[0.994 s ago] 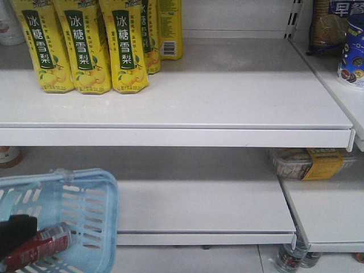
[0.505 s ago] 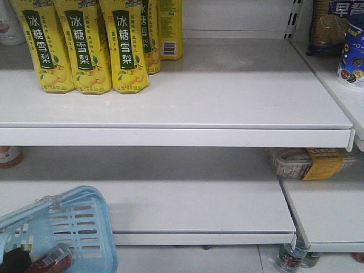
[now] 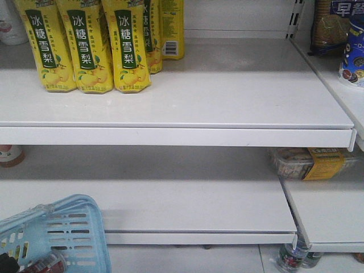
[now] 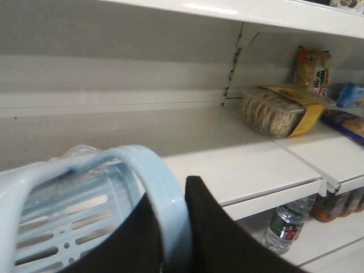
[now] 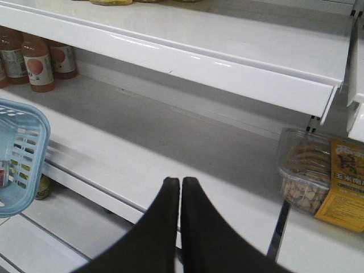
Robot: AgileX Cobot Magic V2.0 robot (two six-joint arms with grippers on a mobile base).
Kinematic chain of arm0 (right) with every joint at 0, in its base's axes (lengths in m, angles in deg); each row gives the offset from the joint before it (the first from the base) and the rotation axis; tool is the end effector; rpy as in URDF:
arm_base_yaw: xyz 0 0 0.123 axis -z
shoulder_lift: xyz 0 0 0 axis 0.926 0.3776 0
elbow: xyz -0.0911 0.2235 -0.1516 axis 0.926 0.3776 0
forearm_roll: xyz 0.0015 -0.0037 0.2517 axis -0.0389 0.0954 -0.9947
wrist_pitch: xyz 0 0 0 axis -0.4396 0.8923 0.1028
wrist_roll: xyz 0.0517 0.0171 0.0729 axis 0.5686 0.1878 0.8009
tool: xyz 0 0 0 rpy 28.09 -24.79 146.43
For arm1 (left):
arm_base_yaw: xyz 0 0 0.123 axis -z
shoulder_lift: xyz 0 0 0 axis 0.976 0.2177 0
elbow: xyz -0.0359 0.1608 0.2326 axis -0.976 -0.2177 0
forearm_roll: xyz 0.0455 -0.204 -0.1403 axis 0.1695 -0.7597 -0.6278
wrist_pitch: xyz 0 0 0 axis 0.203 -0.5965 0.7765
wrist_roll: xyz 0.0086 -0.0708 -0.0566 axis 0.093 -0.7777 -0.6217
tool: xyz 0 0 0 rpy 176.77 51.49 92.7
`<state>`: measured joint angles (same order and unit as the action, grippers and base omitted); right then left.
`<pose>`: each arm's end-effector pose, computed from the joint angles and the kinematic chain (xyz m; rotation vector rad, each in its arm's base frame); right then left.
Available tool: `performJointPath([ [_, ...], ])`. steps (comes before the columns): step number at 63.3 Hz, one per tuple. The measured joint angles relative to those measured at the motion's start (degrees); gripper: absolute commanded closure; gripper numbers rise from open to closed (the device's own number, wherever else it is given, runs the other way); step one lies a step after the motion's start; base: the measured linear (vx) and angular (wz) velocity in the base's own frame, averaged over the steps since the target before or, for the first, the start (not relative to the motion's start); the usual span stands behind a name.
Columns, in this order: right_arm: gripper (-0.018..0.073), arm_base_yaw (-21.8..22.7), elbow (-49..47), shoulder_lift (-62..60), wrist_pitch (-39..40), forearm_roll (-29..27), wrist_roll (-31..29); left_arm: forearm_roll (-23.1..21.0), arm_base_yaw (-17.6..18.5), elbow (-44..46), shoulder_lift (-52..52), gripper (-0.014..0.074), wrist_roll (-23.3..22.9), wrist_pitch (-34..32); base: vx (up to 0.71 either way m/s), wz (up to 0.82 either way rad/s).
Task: Place coke in basket with both arms
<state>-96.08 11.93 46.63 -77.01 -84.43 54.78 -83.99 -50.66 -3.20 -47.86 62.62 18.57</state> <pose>0.0262 0.0123 0.2991 -0.4655 1.7781 0.3086 0.0489 -0.0238 0.1908 0.1680 1.7365 -0.5341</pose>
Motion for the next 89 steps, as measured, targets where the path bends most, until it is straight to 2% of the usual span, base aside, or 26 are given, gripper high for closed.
performJointPath([
  [11,0.0564,0.00,0.00,0.00,-0.05,0.02,0.00,2.22,-3.63,-0.06,0.00,0.0603,-1.17,-0.64,0.00,0.00],
  [21,0.0564,0.00,0.00,0.00,-0.05,0.02,0.00,4.37,-9.74,-1.23,0.06,0.0603,-0.83,3.41,0.00,0.00],
  [31,0.0564,0.00,0.00,0.00,-0.04,0.07,0.00,4.89,-15.61,-1.24,0.06,0.0603,-0.51,1.82,0.00,0.00],
  [39,0.0564,0.00,0.00,0.00,-0.04,0.13,0.00,4.49,-18.96,-1.68,0.12,0.0603,-0.64,-0.24,0.00,0.00],
  [46,0.0564,0.00,0.00,0.00,-0.04,0.13,0.00,4.42,-20.42,-1.91,0.15,0.0603,-0.69,-1.64,0.00,0.00],
  [73,0.0564,0.00,0.00,0.00,-0.11,0.13,0.00,4.48,-22.47,-1.91,0.15,0.0603,-0.69,-2.54,0.00,0.00],
  [89,0.0564,0.00,0.00,0.00,-0.11,0.18,0.00,4.91,-23.42,-1.91,0.23,0.0603,0.02,-7.31,0.00,0.00],
])
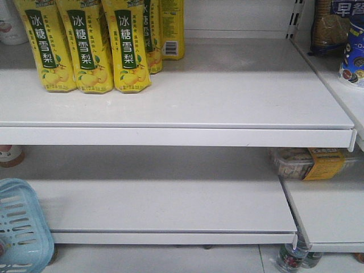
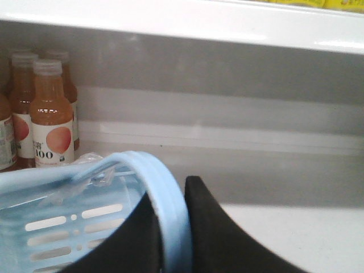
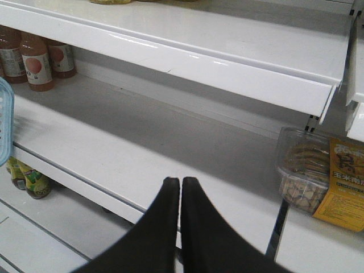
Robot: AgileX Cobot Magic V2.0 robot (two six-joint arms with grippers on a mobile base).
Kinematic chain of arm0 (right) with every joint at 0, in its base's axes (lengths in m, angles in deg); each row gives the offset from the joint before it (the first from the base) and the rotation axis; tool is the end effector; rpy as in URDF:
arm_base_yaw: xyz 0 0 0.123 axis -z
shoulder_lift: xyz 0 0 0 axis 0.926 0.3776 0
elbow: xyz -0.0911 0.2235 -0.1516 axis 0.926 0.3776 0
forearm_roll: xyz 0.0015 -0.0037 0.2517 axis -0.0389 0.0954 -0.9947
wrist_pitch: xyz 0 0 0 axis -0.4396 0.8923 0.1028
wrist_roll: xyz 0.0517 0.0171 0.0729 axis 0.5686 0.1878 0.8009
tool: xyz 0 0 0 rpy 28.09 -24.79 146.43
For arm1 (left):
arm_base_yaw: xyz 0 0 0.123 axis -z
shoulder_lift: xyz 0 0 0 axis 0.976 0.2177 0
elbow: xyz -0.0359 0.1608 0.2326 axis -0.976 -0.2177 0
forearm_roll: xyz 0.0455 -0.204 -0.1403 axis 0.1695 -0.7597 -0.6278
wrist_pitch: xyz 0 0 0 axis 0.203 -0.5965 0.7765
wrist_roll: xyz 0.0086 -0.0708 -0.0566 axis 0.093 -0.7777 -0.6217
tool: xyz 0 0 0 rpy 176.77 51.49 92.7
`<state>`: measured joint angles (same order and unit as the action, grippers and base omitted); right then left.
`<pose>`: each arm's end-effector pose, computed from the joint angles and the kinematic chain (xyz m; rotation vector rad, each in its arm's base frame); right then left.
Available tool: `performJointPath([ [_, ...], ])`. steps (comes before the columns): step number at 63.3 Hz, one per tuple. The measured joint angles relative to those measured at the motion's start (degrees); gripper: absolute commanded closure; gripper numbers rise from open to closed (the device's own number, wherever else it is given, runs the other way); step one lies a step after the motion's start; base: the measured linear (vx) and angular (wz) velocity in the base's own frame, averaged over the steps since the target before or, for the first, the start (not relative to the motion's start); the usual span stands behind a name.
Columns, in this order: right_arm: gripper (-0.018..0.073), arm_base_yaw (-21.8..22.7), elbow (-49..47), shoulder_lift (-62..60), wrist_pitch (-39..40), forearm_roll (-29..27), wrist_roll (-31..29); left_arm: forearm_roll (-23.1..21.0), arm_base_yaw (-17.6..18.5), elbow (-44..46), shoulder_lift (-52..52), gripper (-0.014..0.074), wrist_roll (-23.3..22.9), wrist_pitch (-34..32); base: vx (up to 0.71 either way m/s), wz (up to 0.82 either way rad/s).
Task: Place coke in basket with both arms
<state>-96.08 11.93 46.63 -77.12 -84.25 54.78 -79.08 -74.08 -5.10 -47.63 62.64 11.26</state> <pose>0.0262 0.0121 0.2990 -0.4666 1.7795 0.3047 0.0569 -0.0020 0.1910 -0.1101 1.6230 -0.1720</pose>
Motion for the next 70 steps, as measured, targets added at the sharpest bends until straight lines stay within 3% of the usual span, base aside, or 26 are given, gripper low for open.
performJointPath([
  [70,0.0564,0.00,0.00,0.00,-0.39,0.00,0.00,0.15,0.00,0.00,0.00,0.0603,0.13,-0.98,0.00,0.00],
])
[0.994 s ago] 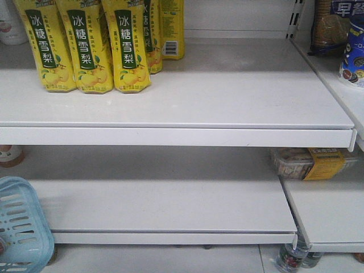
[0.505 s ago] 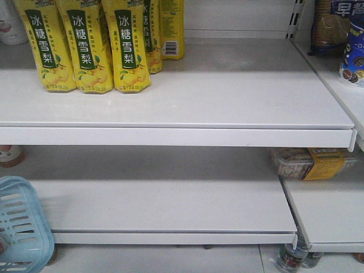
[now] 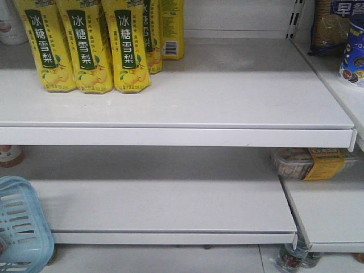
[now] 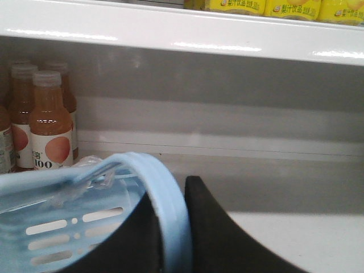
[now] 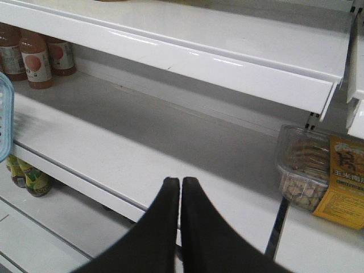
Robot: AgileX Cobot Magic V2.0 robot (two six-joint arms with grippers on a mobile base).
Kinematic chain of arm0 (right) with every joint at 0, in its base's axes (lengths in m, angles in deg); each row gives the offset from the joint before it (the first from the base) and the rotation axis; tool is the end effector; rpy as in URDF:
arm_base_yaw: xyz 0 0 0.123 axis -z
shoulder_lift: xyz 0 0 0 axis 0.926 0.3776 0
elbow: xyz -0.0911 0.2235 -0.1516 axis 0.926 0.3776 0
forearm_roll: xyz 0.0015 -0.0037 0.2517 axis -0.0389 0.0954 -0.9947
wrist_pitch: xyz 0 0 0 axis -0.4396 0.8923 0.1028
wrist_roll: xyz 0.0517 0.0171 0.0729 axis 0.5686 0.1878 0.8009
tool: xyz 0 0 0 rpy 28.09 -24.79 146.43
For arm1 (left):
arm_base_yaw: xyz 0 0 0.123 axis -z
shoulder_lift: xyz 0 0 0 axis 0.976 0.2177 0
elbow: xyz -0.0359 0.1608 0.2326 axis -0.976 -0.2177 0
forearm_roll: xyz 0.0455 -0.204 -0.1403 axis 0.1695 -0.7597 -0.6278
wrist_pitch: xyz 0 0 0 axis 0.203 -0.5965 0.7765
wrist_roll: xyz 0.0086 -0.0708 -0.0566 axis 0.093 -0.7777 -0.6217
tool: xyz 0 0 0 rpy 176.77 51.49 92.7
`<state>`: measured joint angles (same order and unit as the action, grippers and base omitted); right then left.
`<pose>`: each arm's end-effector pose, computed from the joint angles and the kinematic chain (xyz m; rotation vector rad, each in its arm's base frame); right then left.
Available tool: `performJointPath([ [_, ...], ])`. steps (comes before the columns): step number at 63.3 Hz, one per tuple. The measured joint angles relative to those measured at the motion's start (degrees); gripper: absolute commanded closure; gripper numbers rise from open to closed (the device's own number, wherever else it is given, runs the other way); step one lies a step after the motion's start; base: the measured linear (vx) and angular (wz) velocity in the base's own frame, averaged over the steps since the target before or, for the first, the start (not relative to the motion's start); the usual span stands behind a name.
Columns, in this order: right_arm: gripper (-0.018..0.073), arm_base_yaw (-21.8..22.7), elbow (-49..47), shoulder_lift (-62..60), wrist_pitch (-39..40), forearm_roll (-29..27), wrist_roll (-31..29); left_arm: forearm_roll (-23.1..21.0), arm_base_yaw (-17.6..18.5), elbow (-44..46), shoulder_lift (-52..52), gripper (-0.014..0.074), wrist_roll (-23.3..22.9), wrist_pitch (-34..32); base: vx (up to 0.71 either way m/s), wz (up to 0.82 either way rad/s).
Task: Place coke in basket with both arms
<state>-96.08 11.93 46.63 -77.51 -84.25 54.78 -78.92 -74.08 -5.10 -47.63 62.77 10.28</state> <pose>0.0261 0.0120 0.2984 -0.4682 1.7861 0.3036 0.0569 -0.0022 0.1925 -0.1035 1.6063 -0.1706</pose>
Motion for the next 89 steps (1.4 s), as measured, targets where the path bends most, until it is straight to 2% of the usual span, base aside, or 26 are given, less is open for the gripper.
performJointPath([
  [38,0.0564,0.00,0.11,0.00,0.03,0.00,0.00,0.06,0.00,0.00,0.00,0.0603,0.00,-0.16,0.00,0.00],
  [47,0.0564,0.84,4.87,0.00,3.23,0.21,0.00,0.06,0.00,0.00,0.00,0.0603,0.00,-0.16,0.00,0.00],
  [53,0.0564,3.16,10.49,0.00,7.58,0.70,0.67,0.06,0.00,0.00,0.00,0.0603,0.00,-0.16,0.00,0.00],
  [67,0.0564,13.01,21.99,-0.12,17.92,0.64,10.90,0.06,0.00,0.00,0.00,0.0603,0.00,-0.16,0.00,0.00],
  [81,0.0564,19.25,28.75,-6.27,22.08,0.20,19.41,0.06,0.00,0.00,0.00,0.0603,0.00,-0.16,0.00,0.00],
  [89,0.0564,22.01,28.87,-7.29,22.65,0.25,20.62,0.06,0.00,0.00,0.00,0.0603,0.00,-0.22,0.00,0.00],
])
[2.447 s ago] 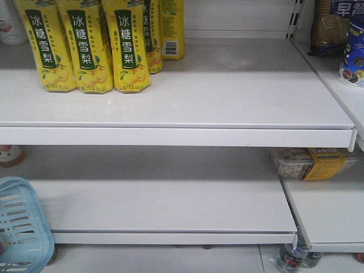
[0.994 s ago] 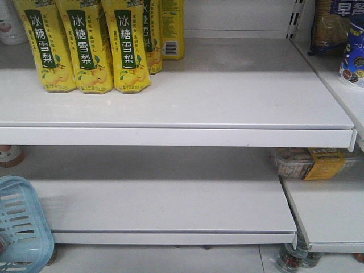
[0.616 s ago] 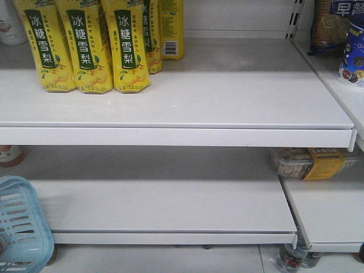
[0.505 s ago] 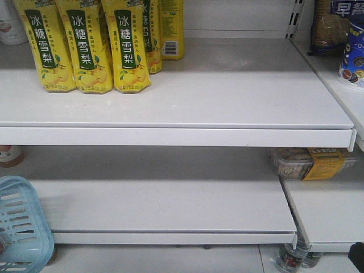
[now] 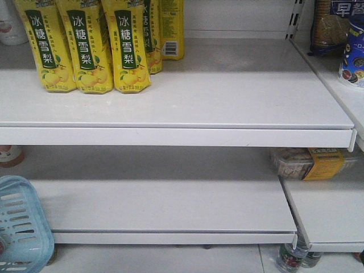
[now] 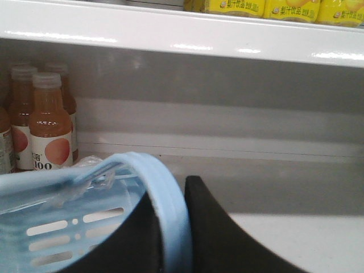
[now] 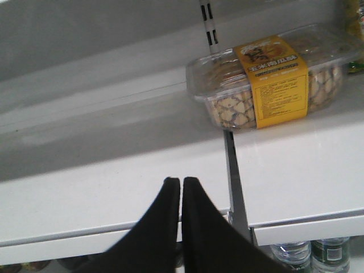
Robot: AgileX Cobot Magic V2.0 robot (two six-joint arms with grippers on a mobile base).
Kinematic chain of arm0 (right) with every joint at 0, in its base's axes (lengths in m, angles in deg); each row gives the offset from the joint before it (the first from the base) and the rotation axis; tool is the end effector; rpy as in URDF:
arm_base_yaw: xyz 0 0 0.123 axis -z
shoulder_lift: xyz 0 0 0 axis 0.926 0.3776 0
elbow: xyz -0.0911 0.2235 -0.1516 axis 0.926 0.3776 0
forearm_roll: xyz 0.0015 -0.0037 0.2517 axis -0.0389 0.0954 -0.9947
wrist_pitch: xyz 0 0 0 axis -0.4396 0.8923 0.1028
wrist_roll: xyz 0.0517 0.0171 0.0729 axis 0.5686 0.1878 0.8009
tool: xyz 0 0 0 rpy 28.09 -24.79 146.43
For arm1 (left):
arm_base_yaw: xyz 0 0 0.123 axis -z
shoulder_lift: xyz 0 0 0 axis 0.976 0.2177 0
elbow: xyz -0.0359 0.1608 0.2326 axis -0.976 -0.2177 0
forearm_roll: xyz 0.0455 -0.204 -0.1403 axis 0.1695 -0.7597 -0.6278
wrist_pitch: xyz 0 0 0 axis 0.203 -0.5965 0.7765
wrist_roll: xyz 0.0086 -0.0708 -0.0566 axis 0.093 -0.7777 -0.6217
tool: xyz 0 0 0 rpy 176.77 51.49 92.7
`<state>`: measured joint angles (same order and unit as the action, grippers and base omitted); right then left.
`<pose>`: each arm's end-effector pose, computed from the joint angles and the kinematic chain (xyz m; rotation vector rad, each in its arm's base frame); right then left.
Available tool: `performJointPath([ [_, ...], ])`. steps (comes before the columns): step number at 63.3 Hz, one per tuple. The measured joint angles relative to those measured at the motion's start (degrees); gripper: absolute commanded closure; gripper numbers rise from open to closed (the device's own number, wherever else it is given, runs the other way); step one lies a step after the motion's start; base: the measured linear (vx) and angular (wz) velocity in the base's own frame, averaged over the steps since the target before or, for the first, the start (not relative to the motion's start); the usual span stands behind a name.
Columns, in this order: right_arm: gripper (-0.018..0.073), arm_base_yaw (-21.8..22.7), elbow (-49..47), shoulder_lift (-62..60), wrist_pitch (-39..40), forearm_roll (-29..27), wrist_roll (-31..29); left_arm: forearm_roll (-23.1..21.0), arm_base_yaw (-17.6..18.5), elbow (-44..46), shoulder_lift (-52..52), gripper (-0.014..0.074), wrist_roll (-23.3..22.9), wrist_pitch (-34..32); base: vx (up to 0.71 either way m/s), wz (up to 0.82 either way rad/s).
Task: Place coke in basket with both arms
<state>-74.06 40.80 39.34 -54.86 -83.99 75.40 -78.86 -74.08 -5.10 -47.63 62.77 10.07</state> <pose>0.0539 0.0049 0.1757 0.1957 1.8162 0.2904 0.0569 -0.0022 0.1928 -0.1022 1.6027 -0.1704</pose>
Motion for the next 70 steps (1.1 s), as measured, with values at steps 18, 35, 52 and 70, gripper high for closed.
performJointPath([
  [18,0.0564,3.44,0.00,-0.05,13.63,8.89,0.30,0.00,0.00,0.00,0.00,0.0603,0.05,0.00,0.00,0.00],
  [35,0.0564,3.63,0.00,-0.05,22.93,12.63,0.30,0.00,0.00,0.00,0.00,0.0603,0.05,0.00,0.00,0.00],
  [52,0.0564,3.63,0.00,-0.05,19.50,10.34,0.30,0.00,0.00,0.00,0.00,0.0603,0.05,0.00,0.00,0.00],
  [70,0.0564,3.63,0.00,-0.05,19.39,10.34,0.30,0.00,0.00,0.00,0.00,0.0603,0.05,0.00,0.00,0.00],
])
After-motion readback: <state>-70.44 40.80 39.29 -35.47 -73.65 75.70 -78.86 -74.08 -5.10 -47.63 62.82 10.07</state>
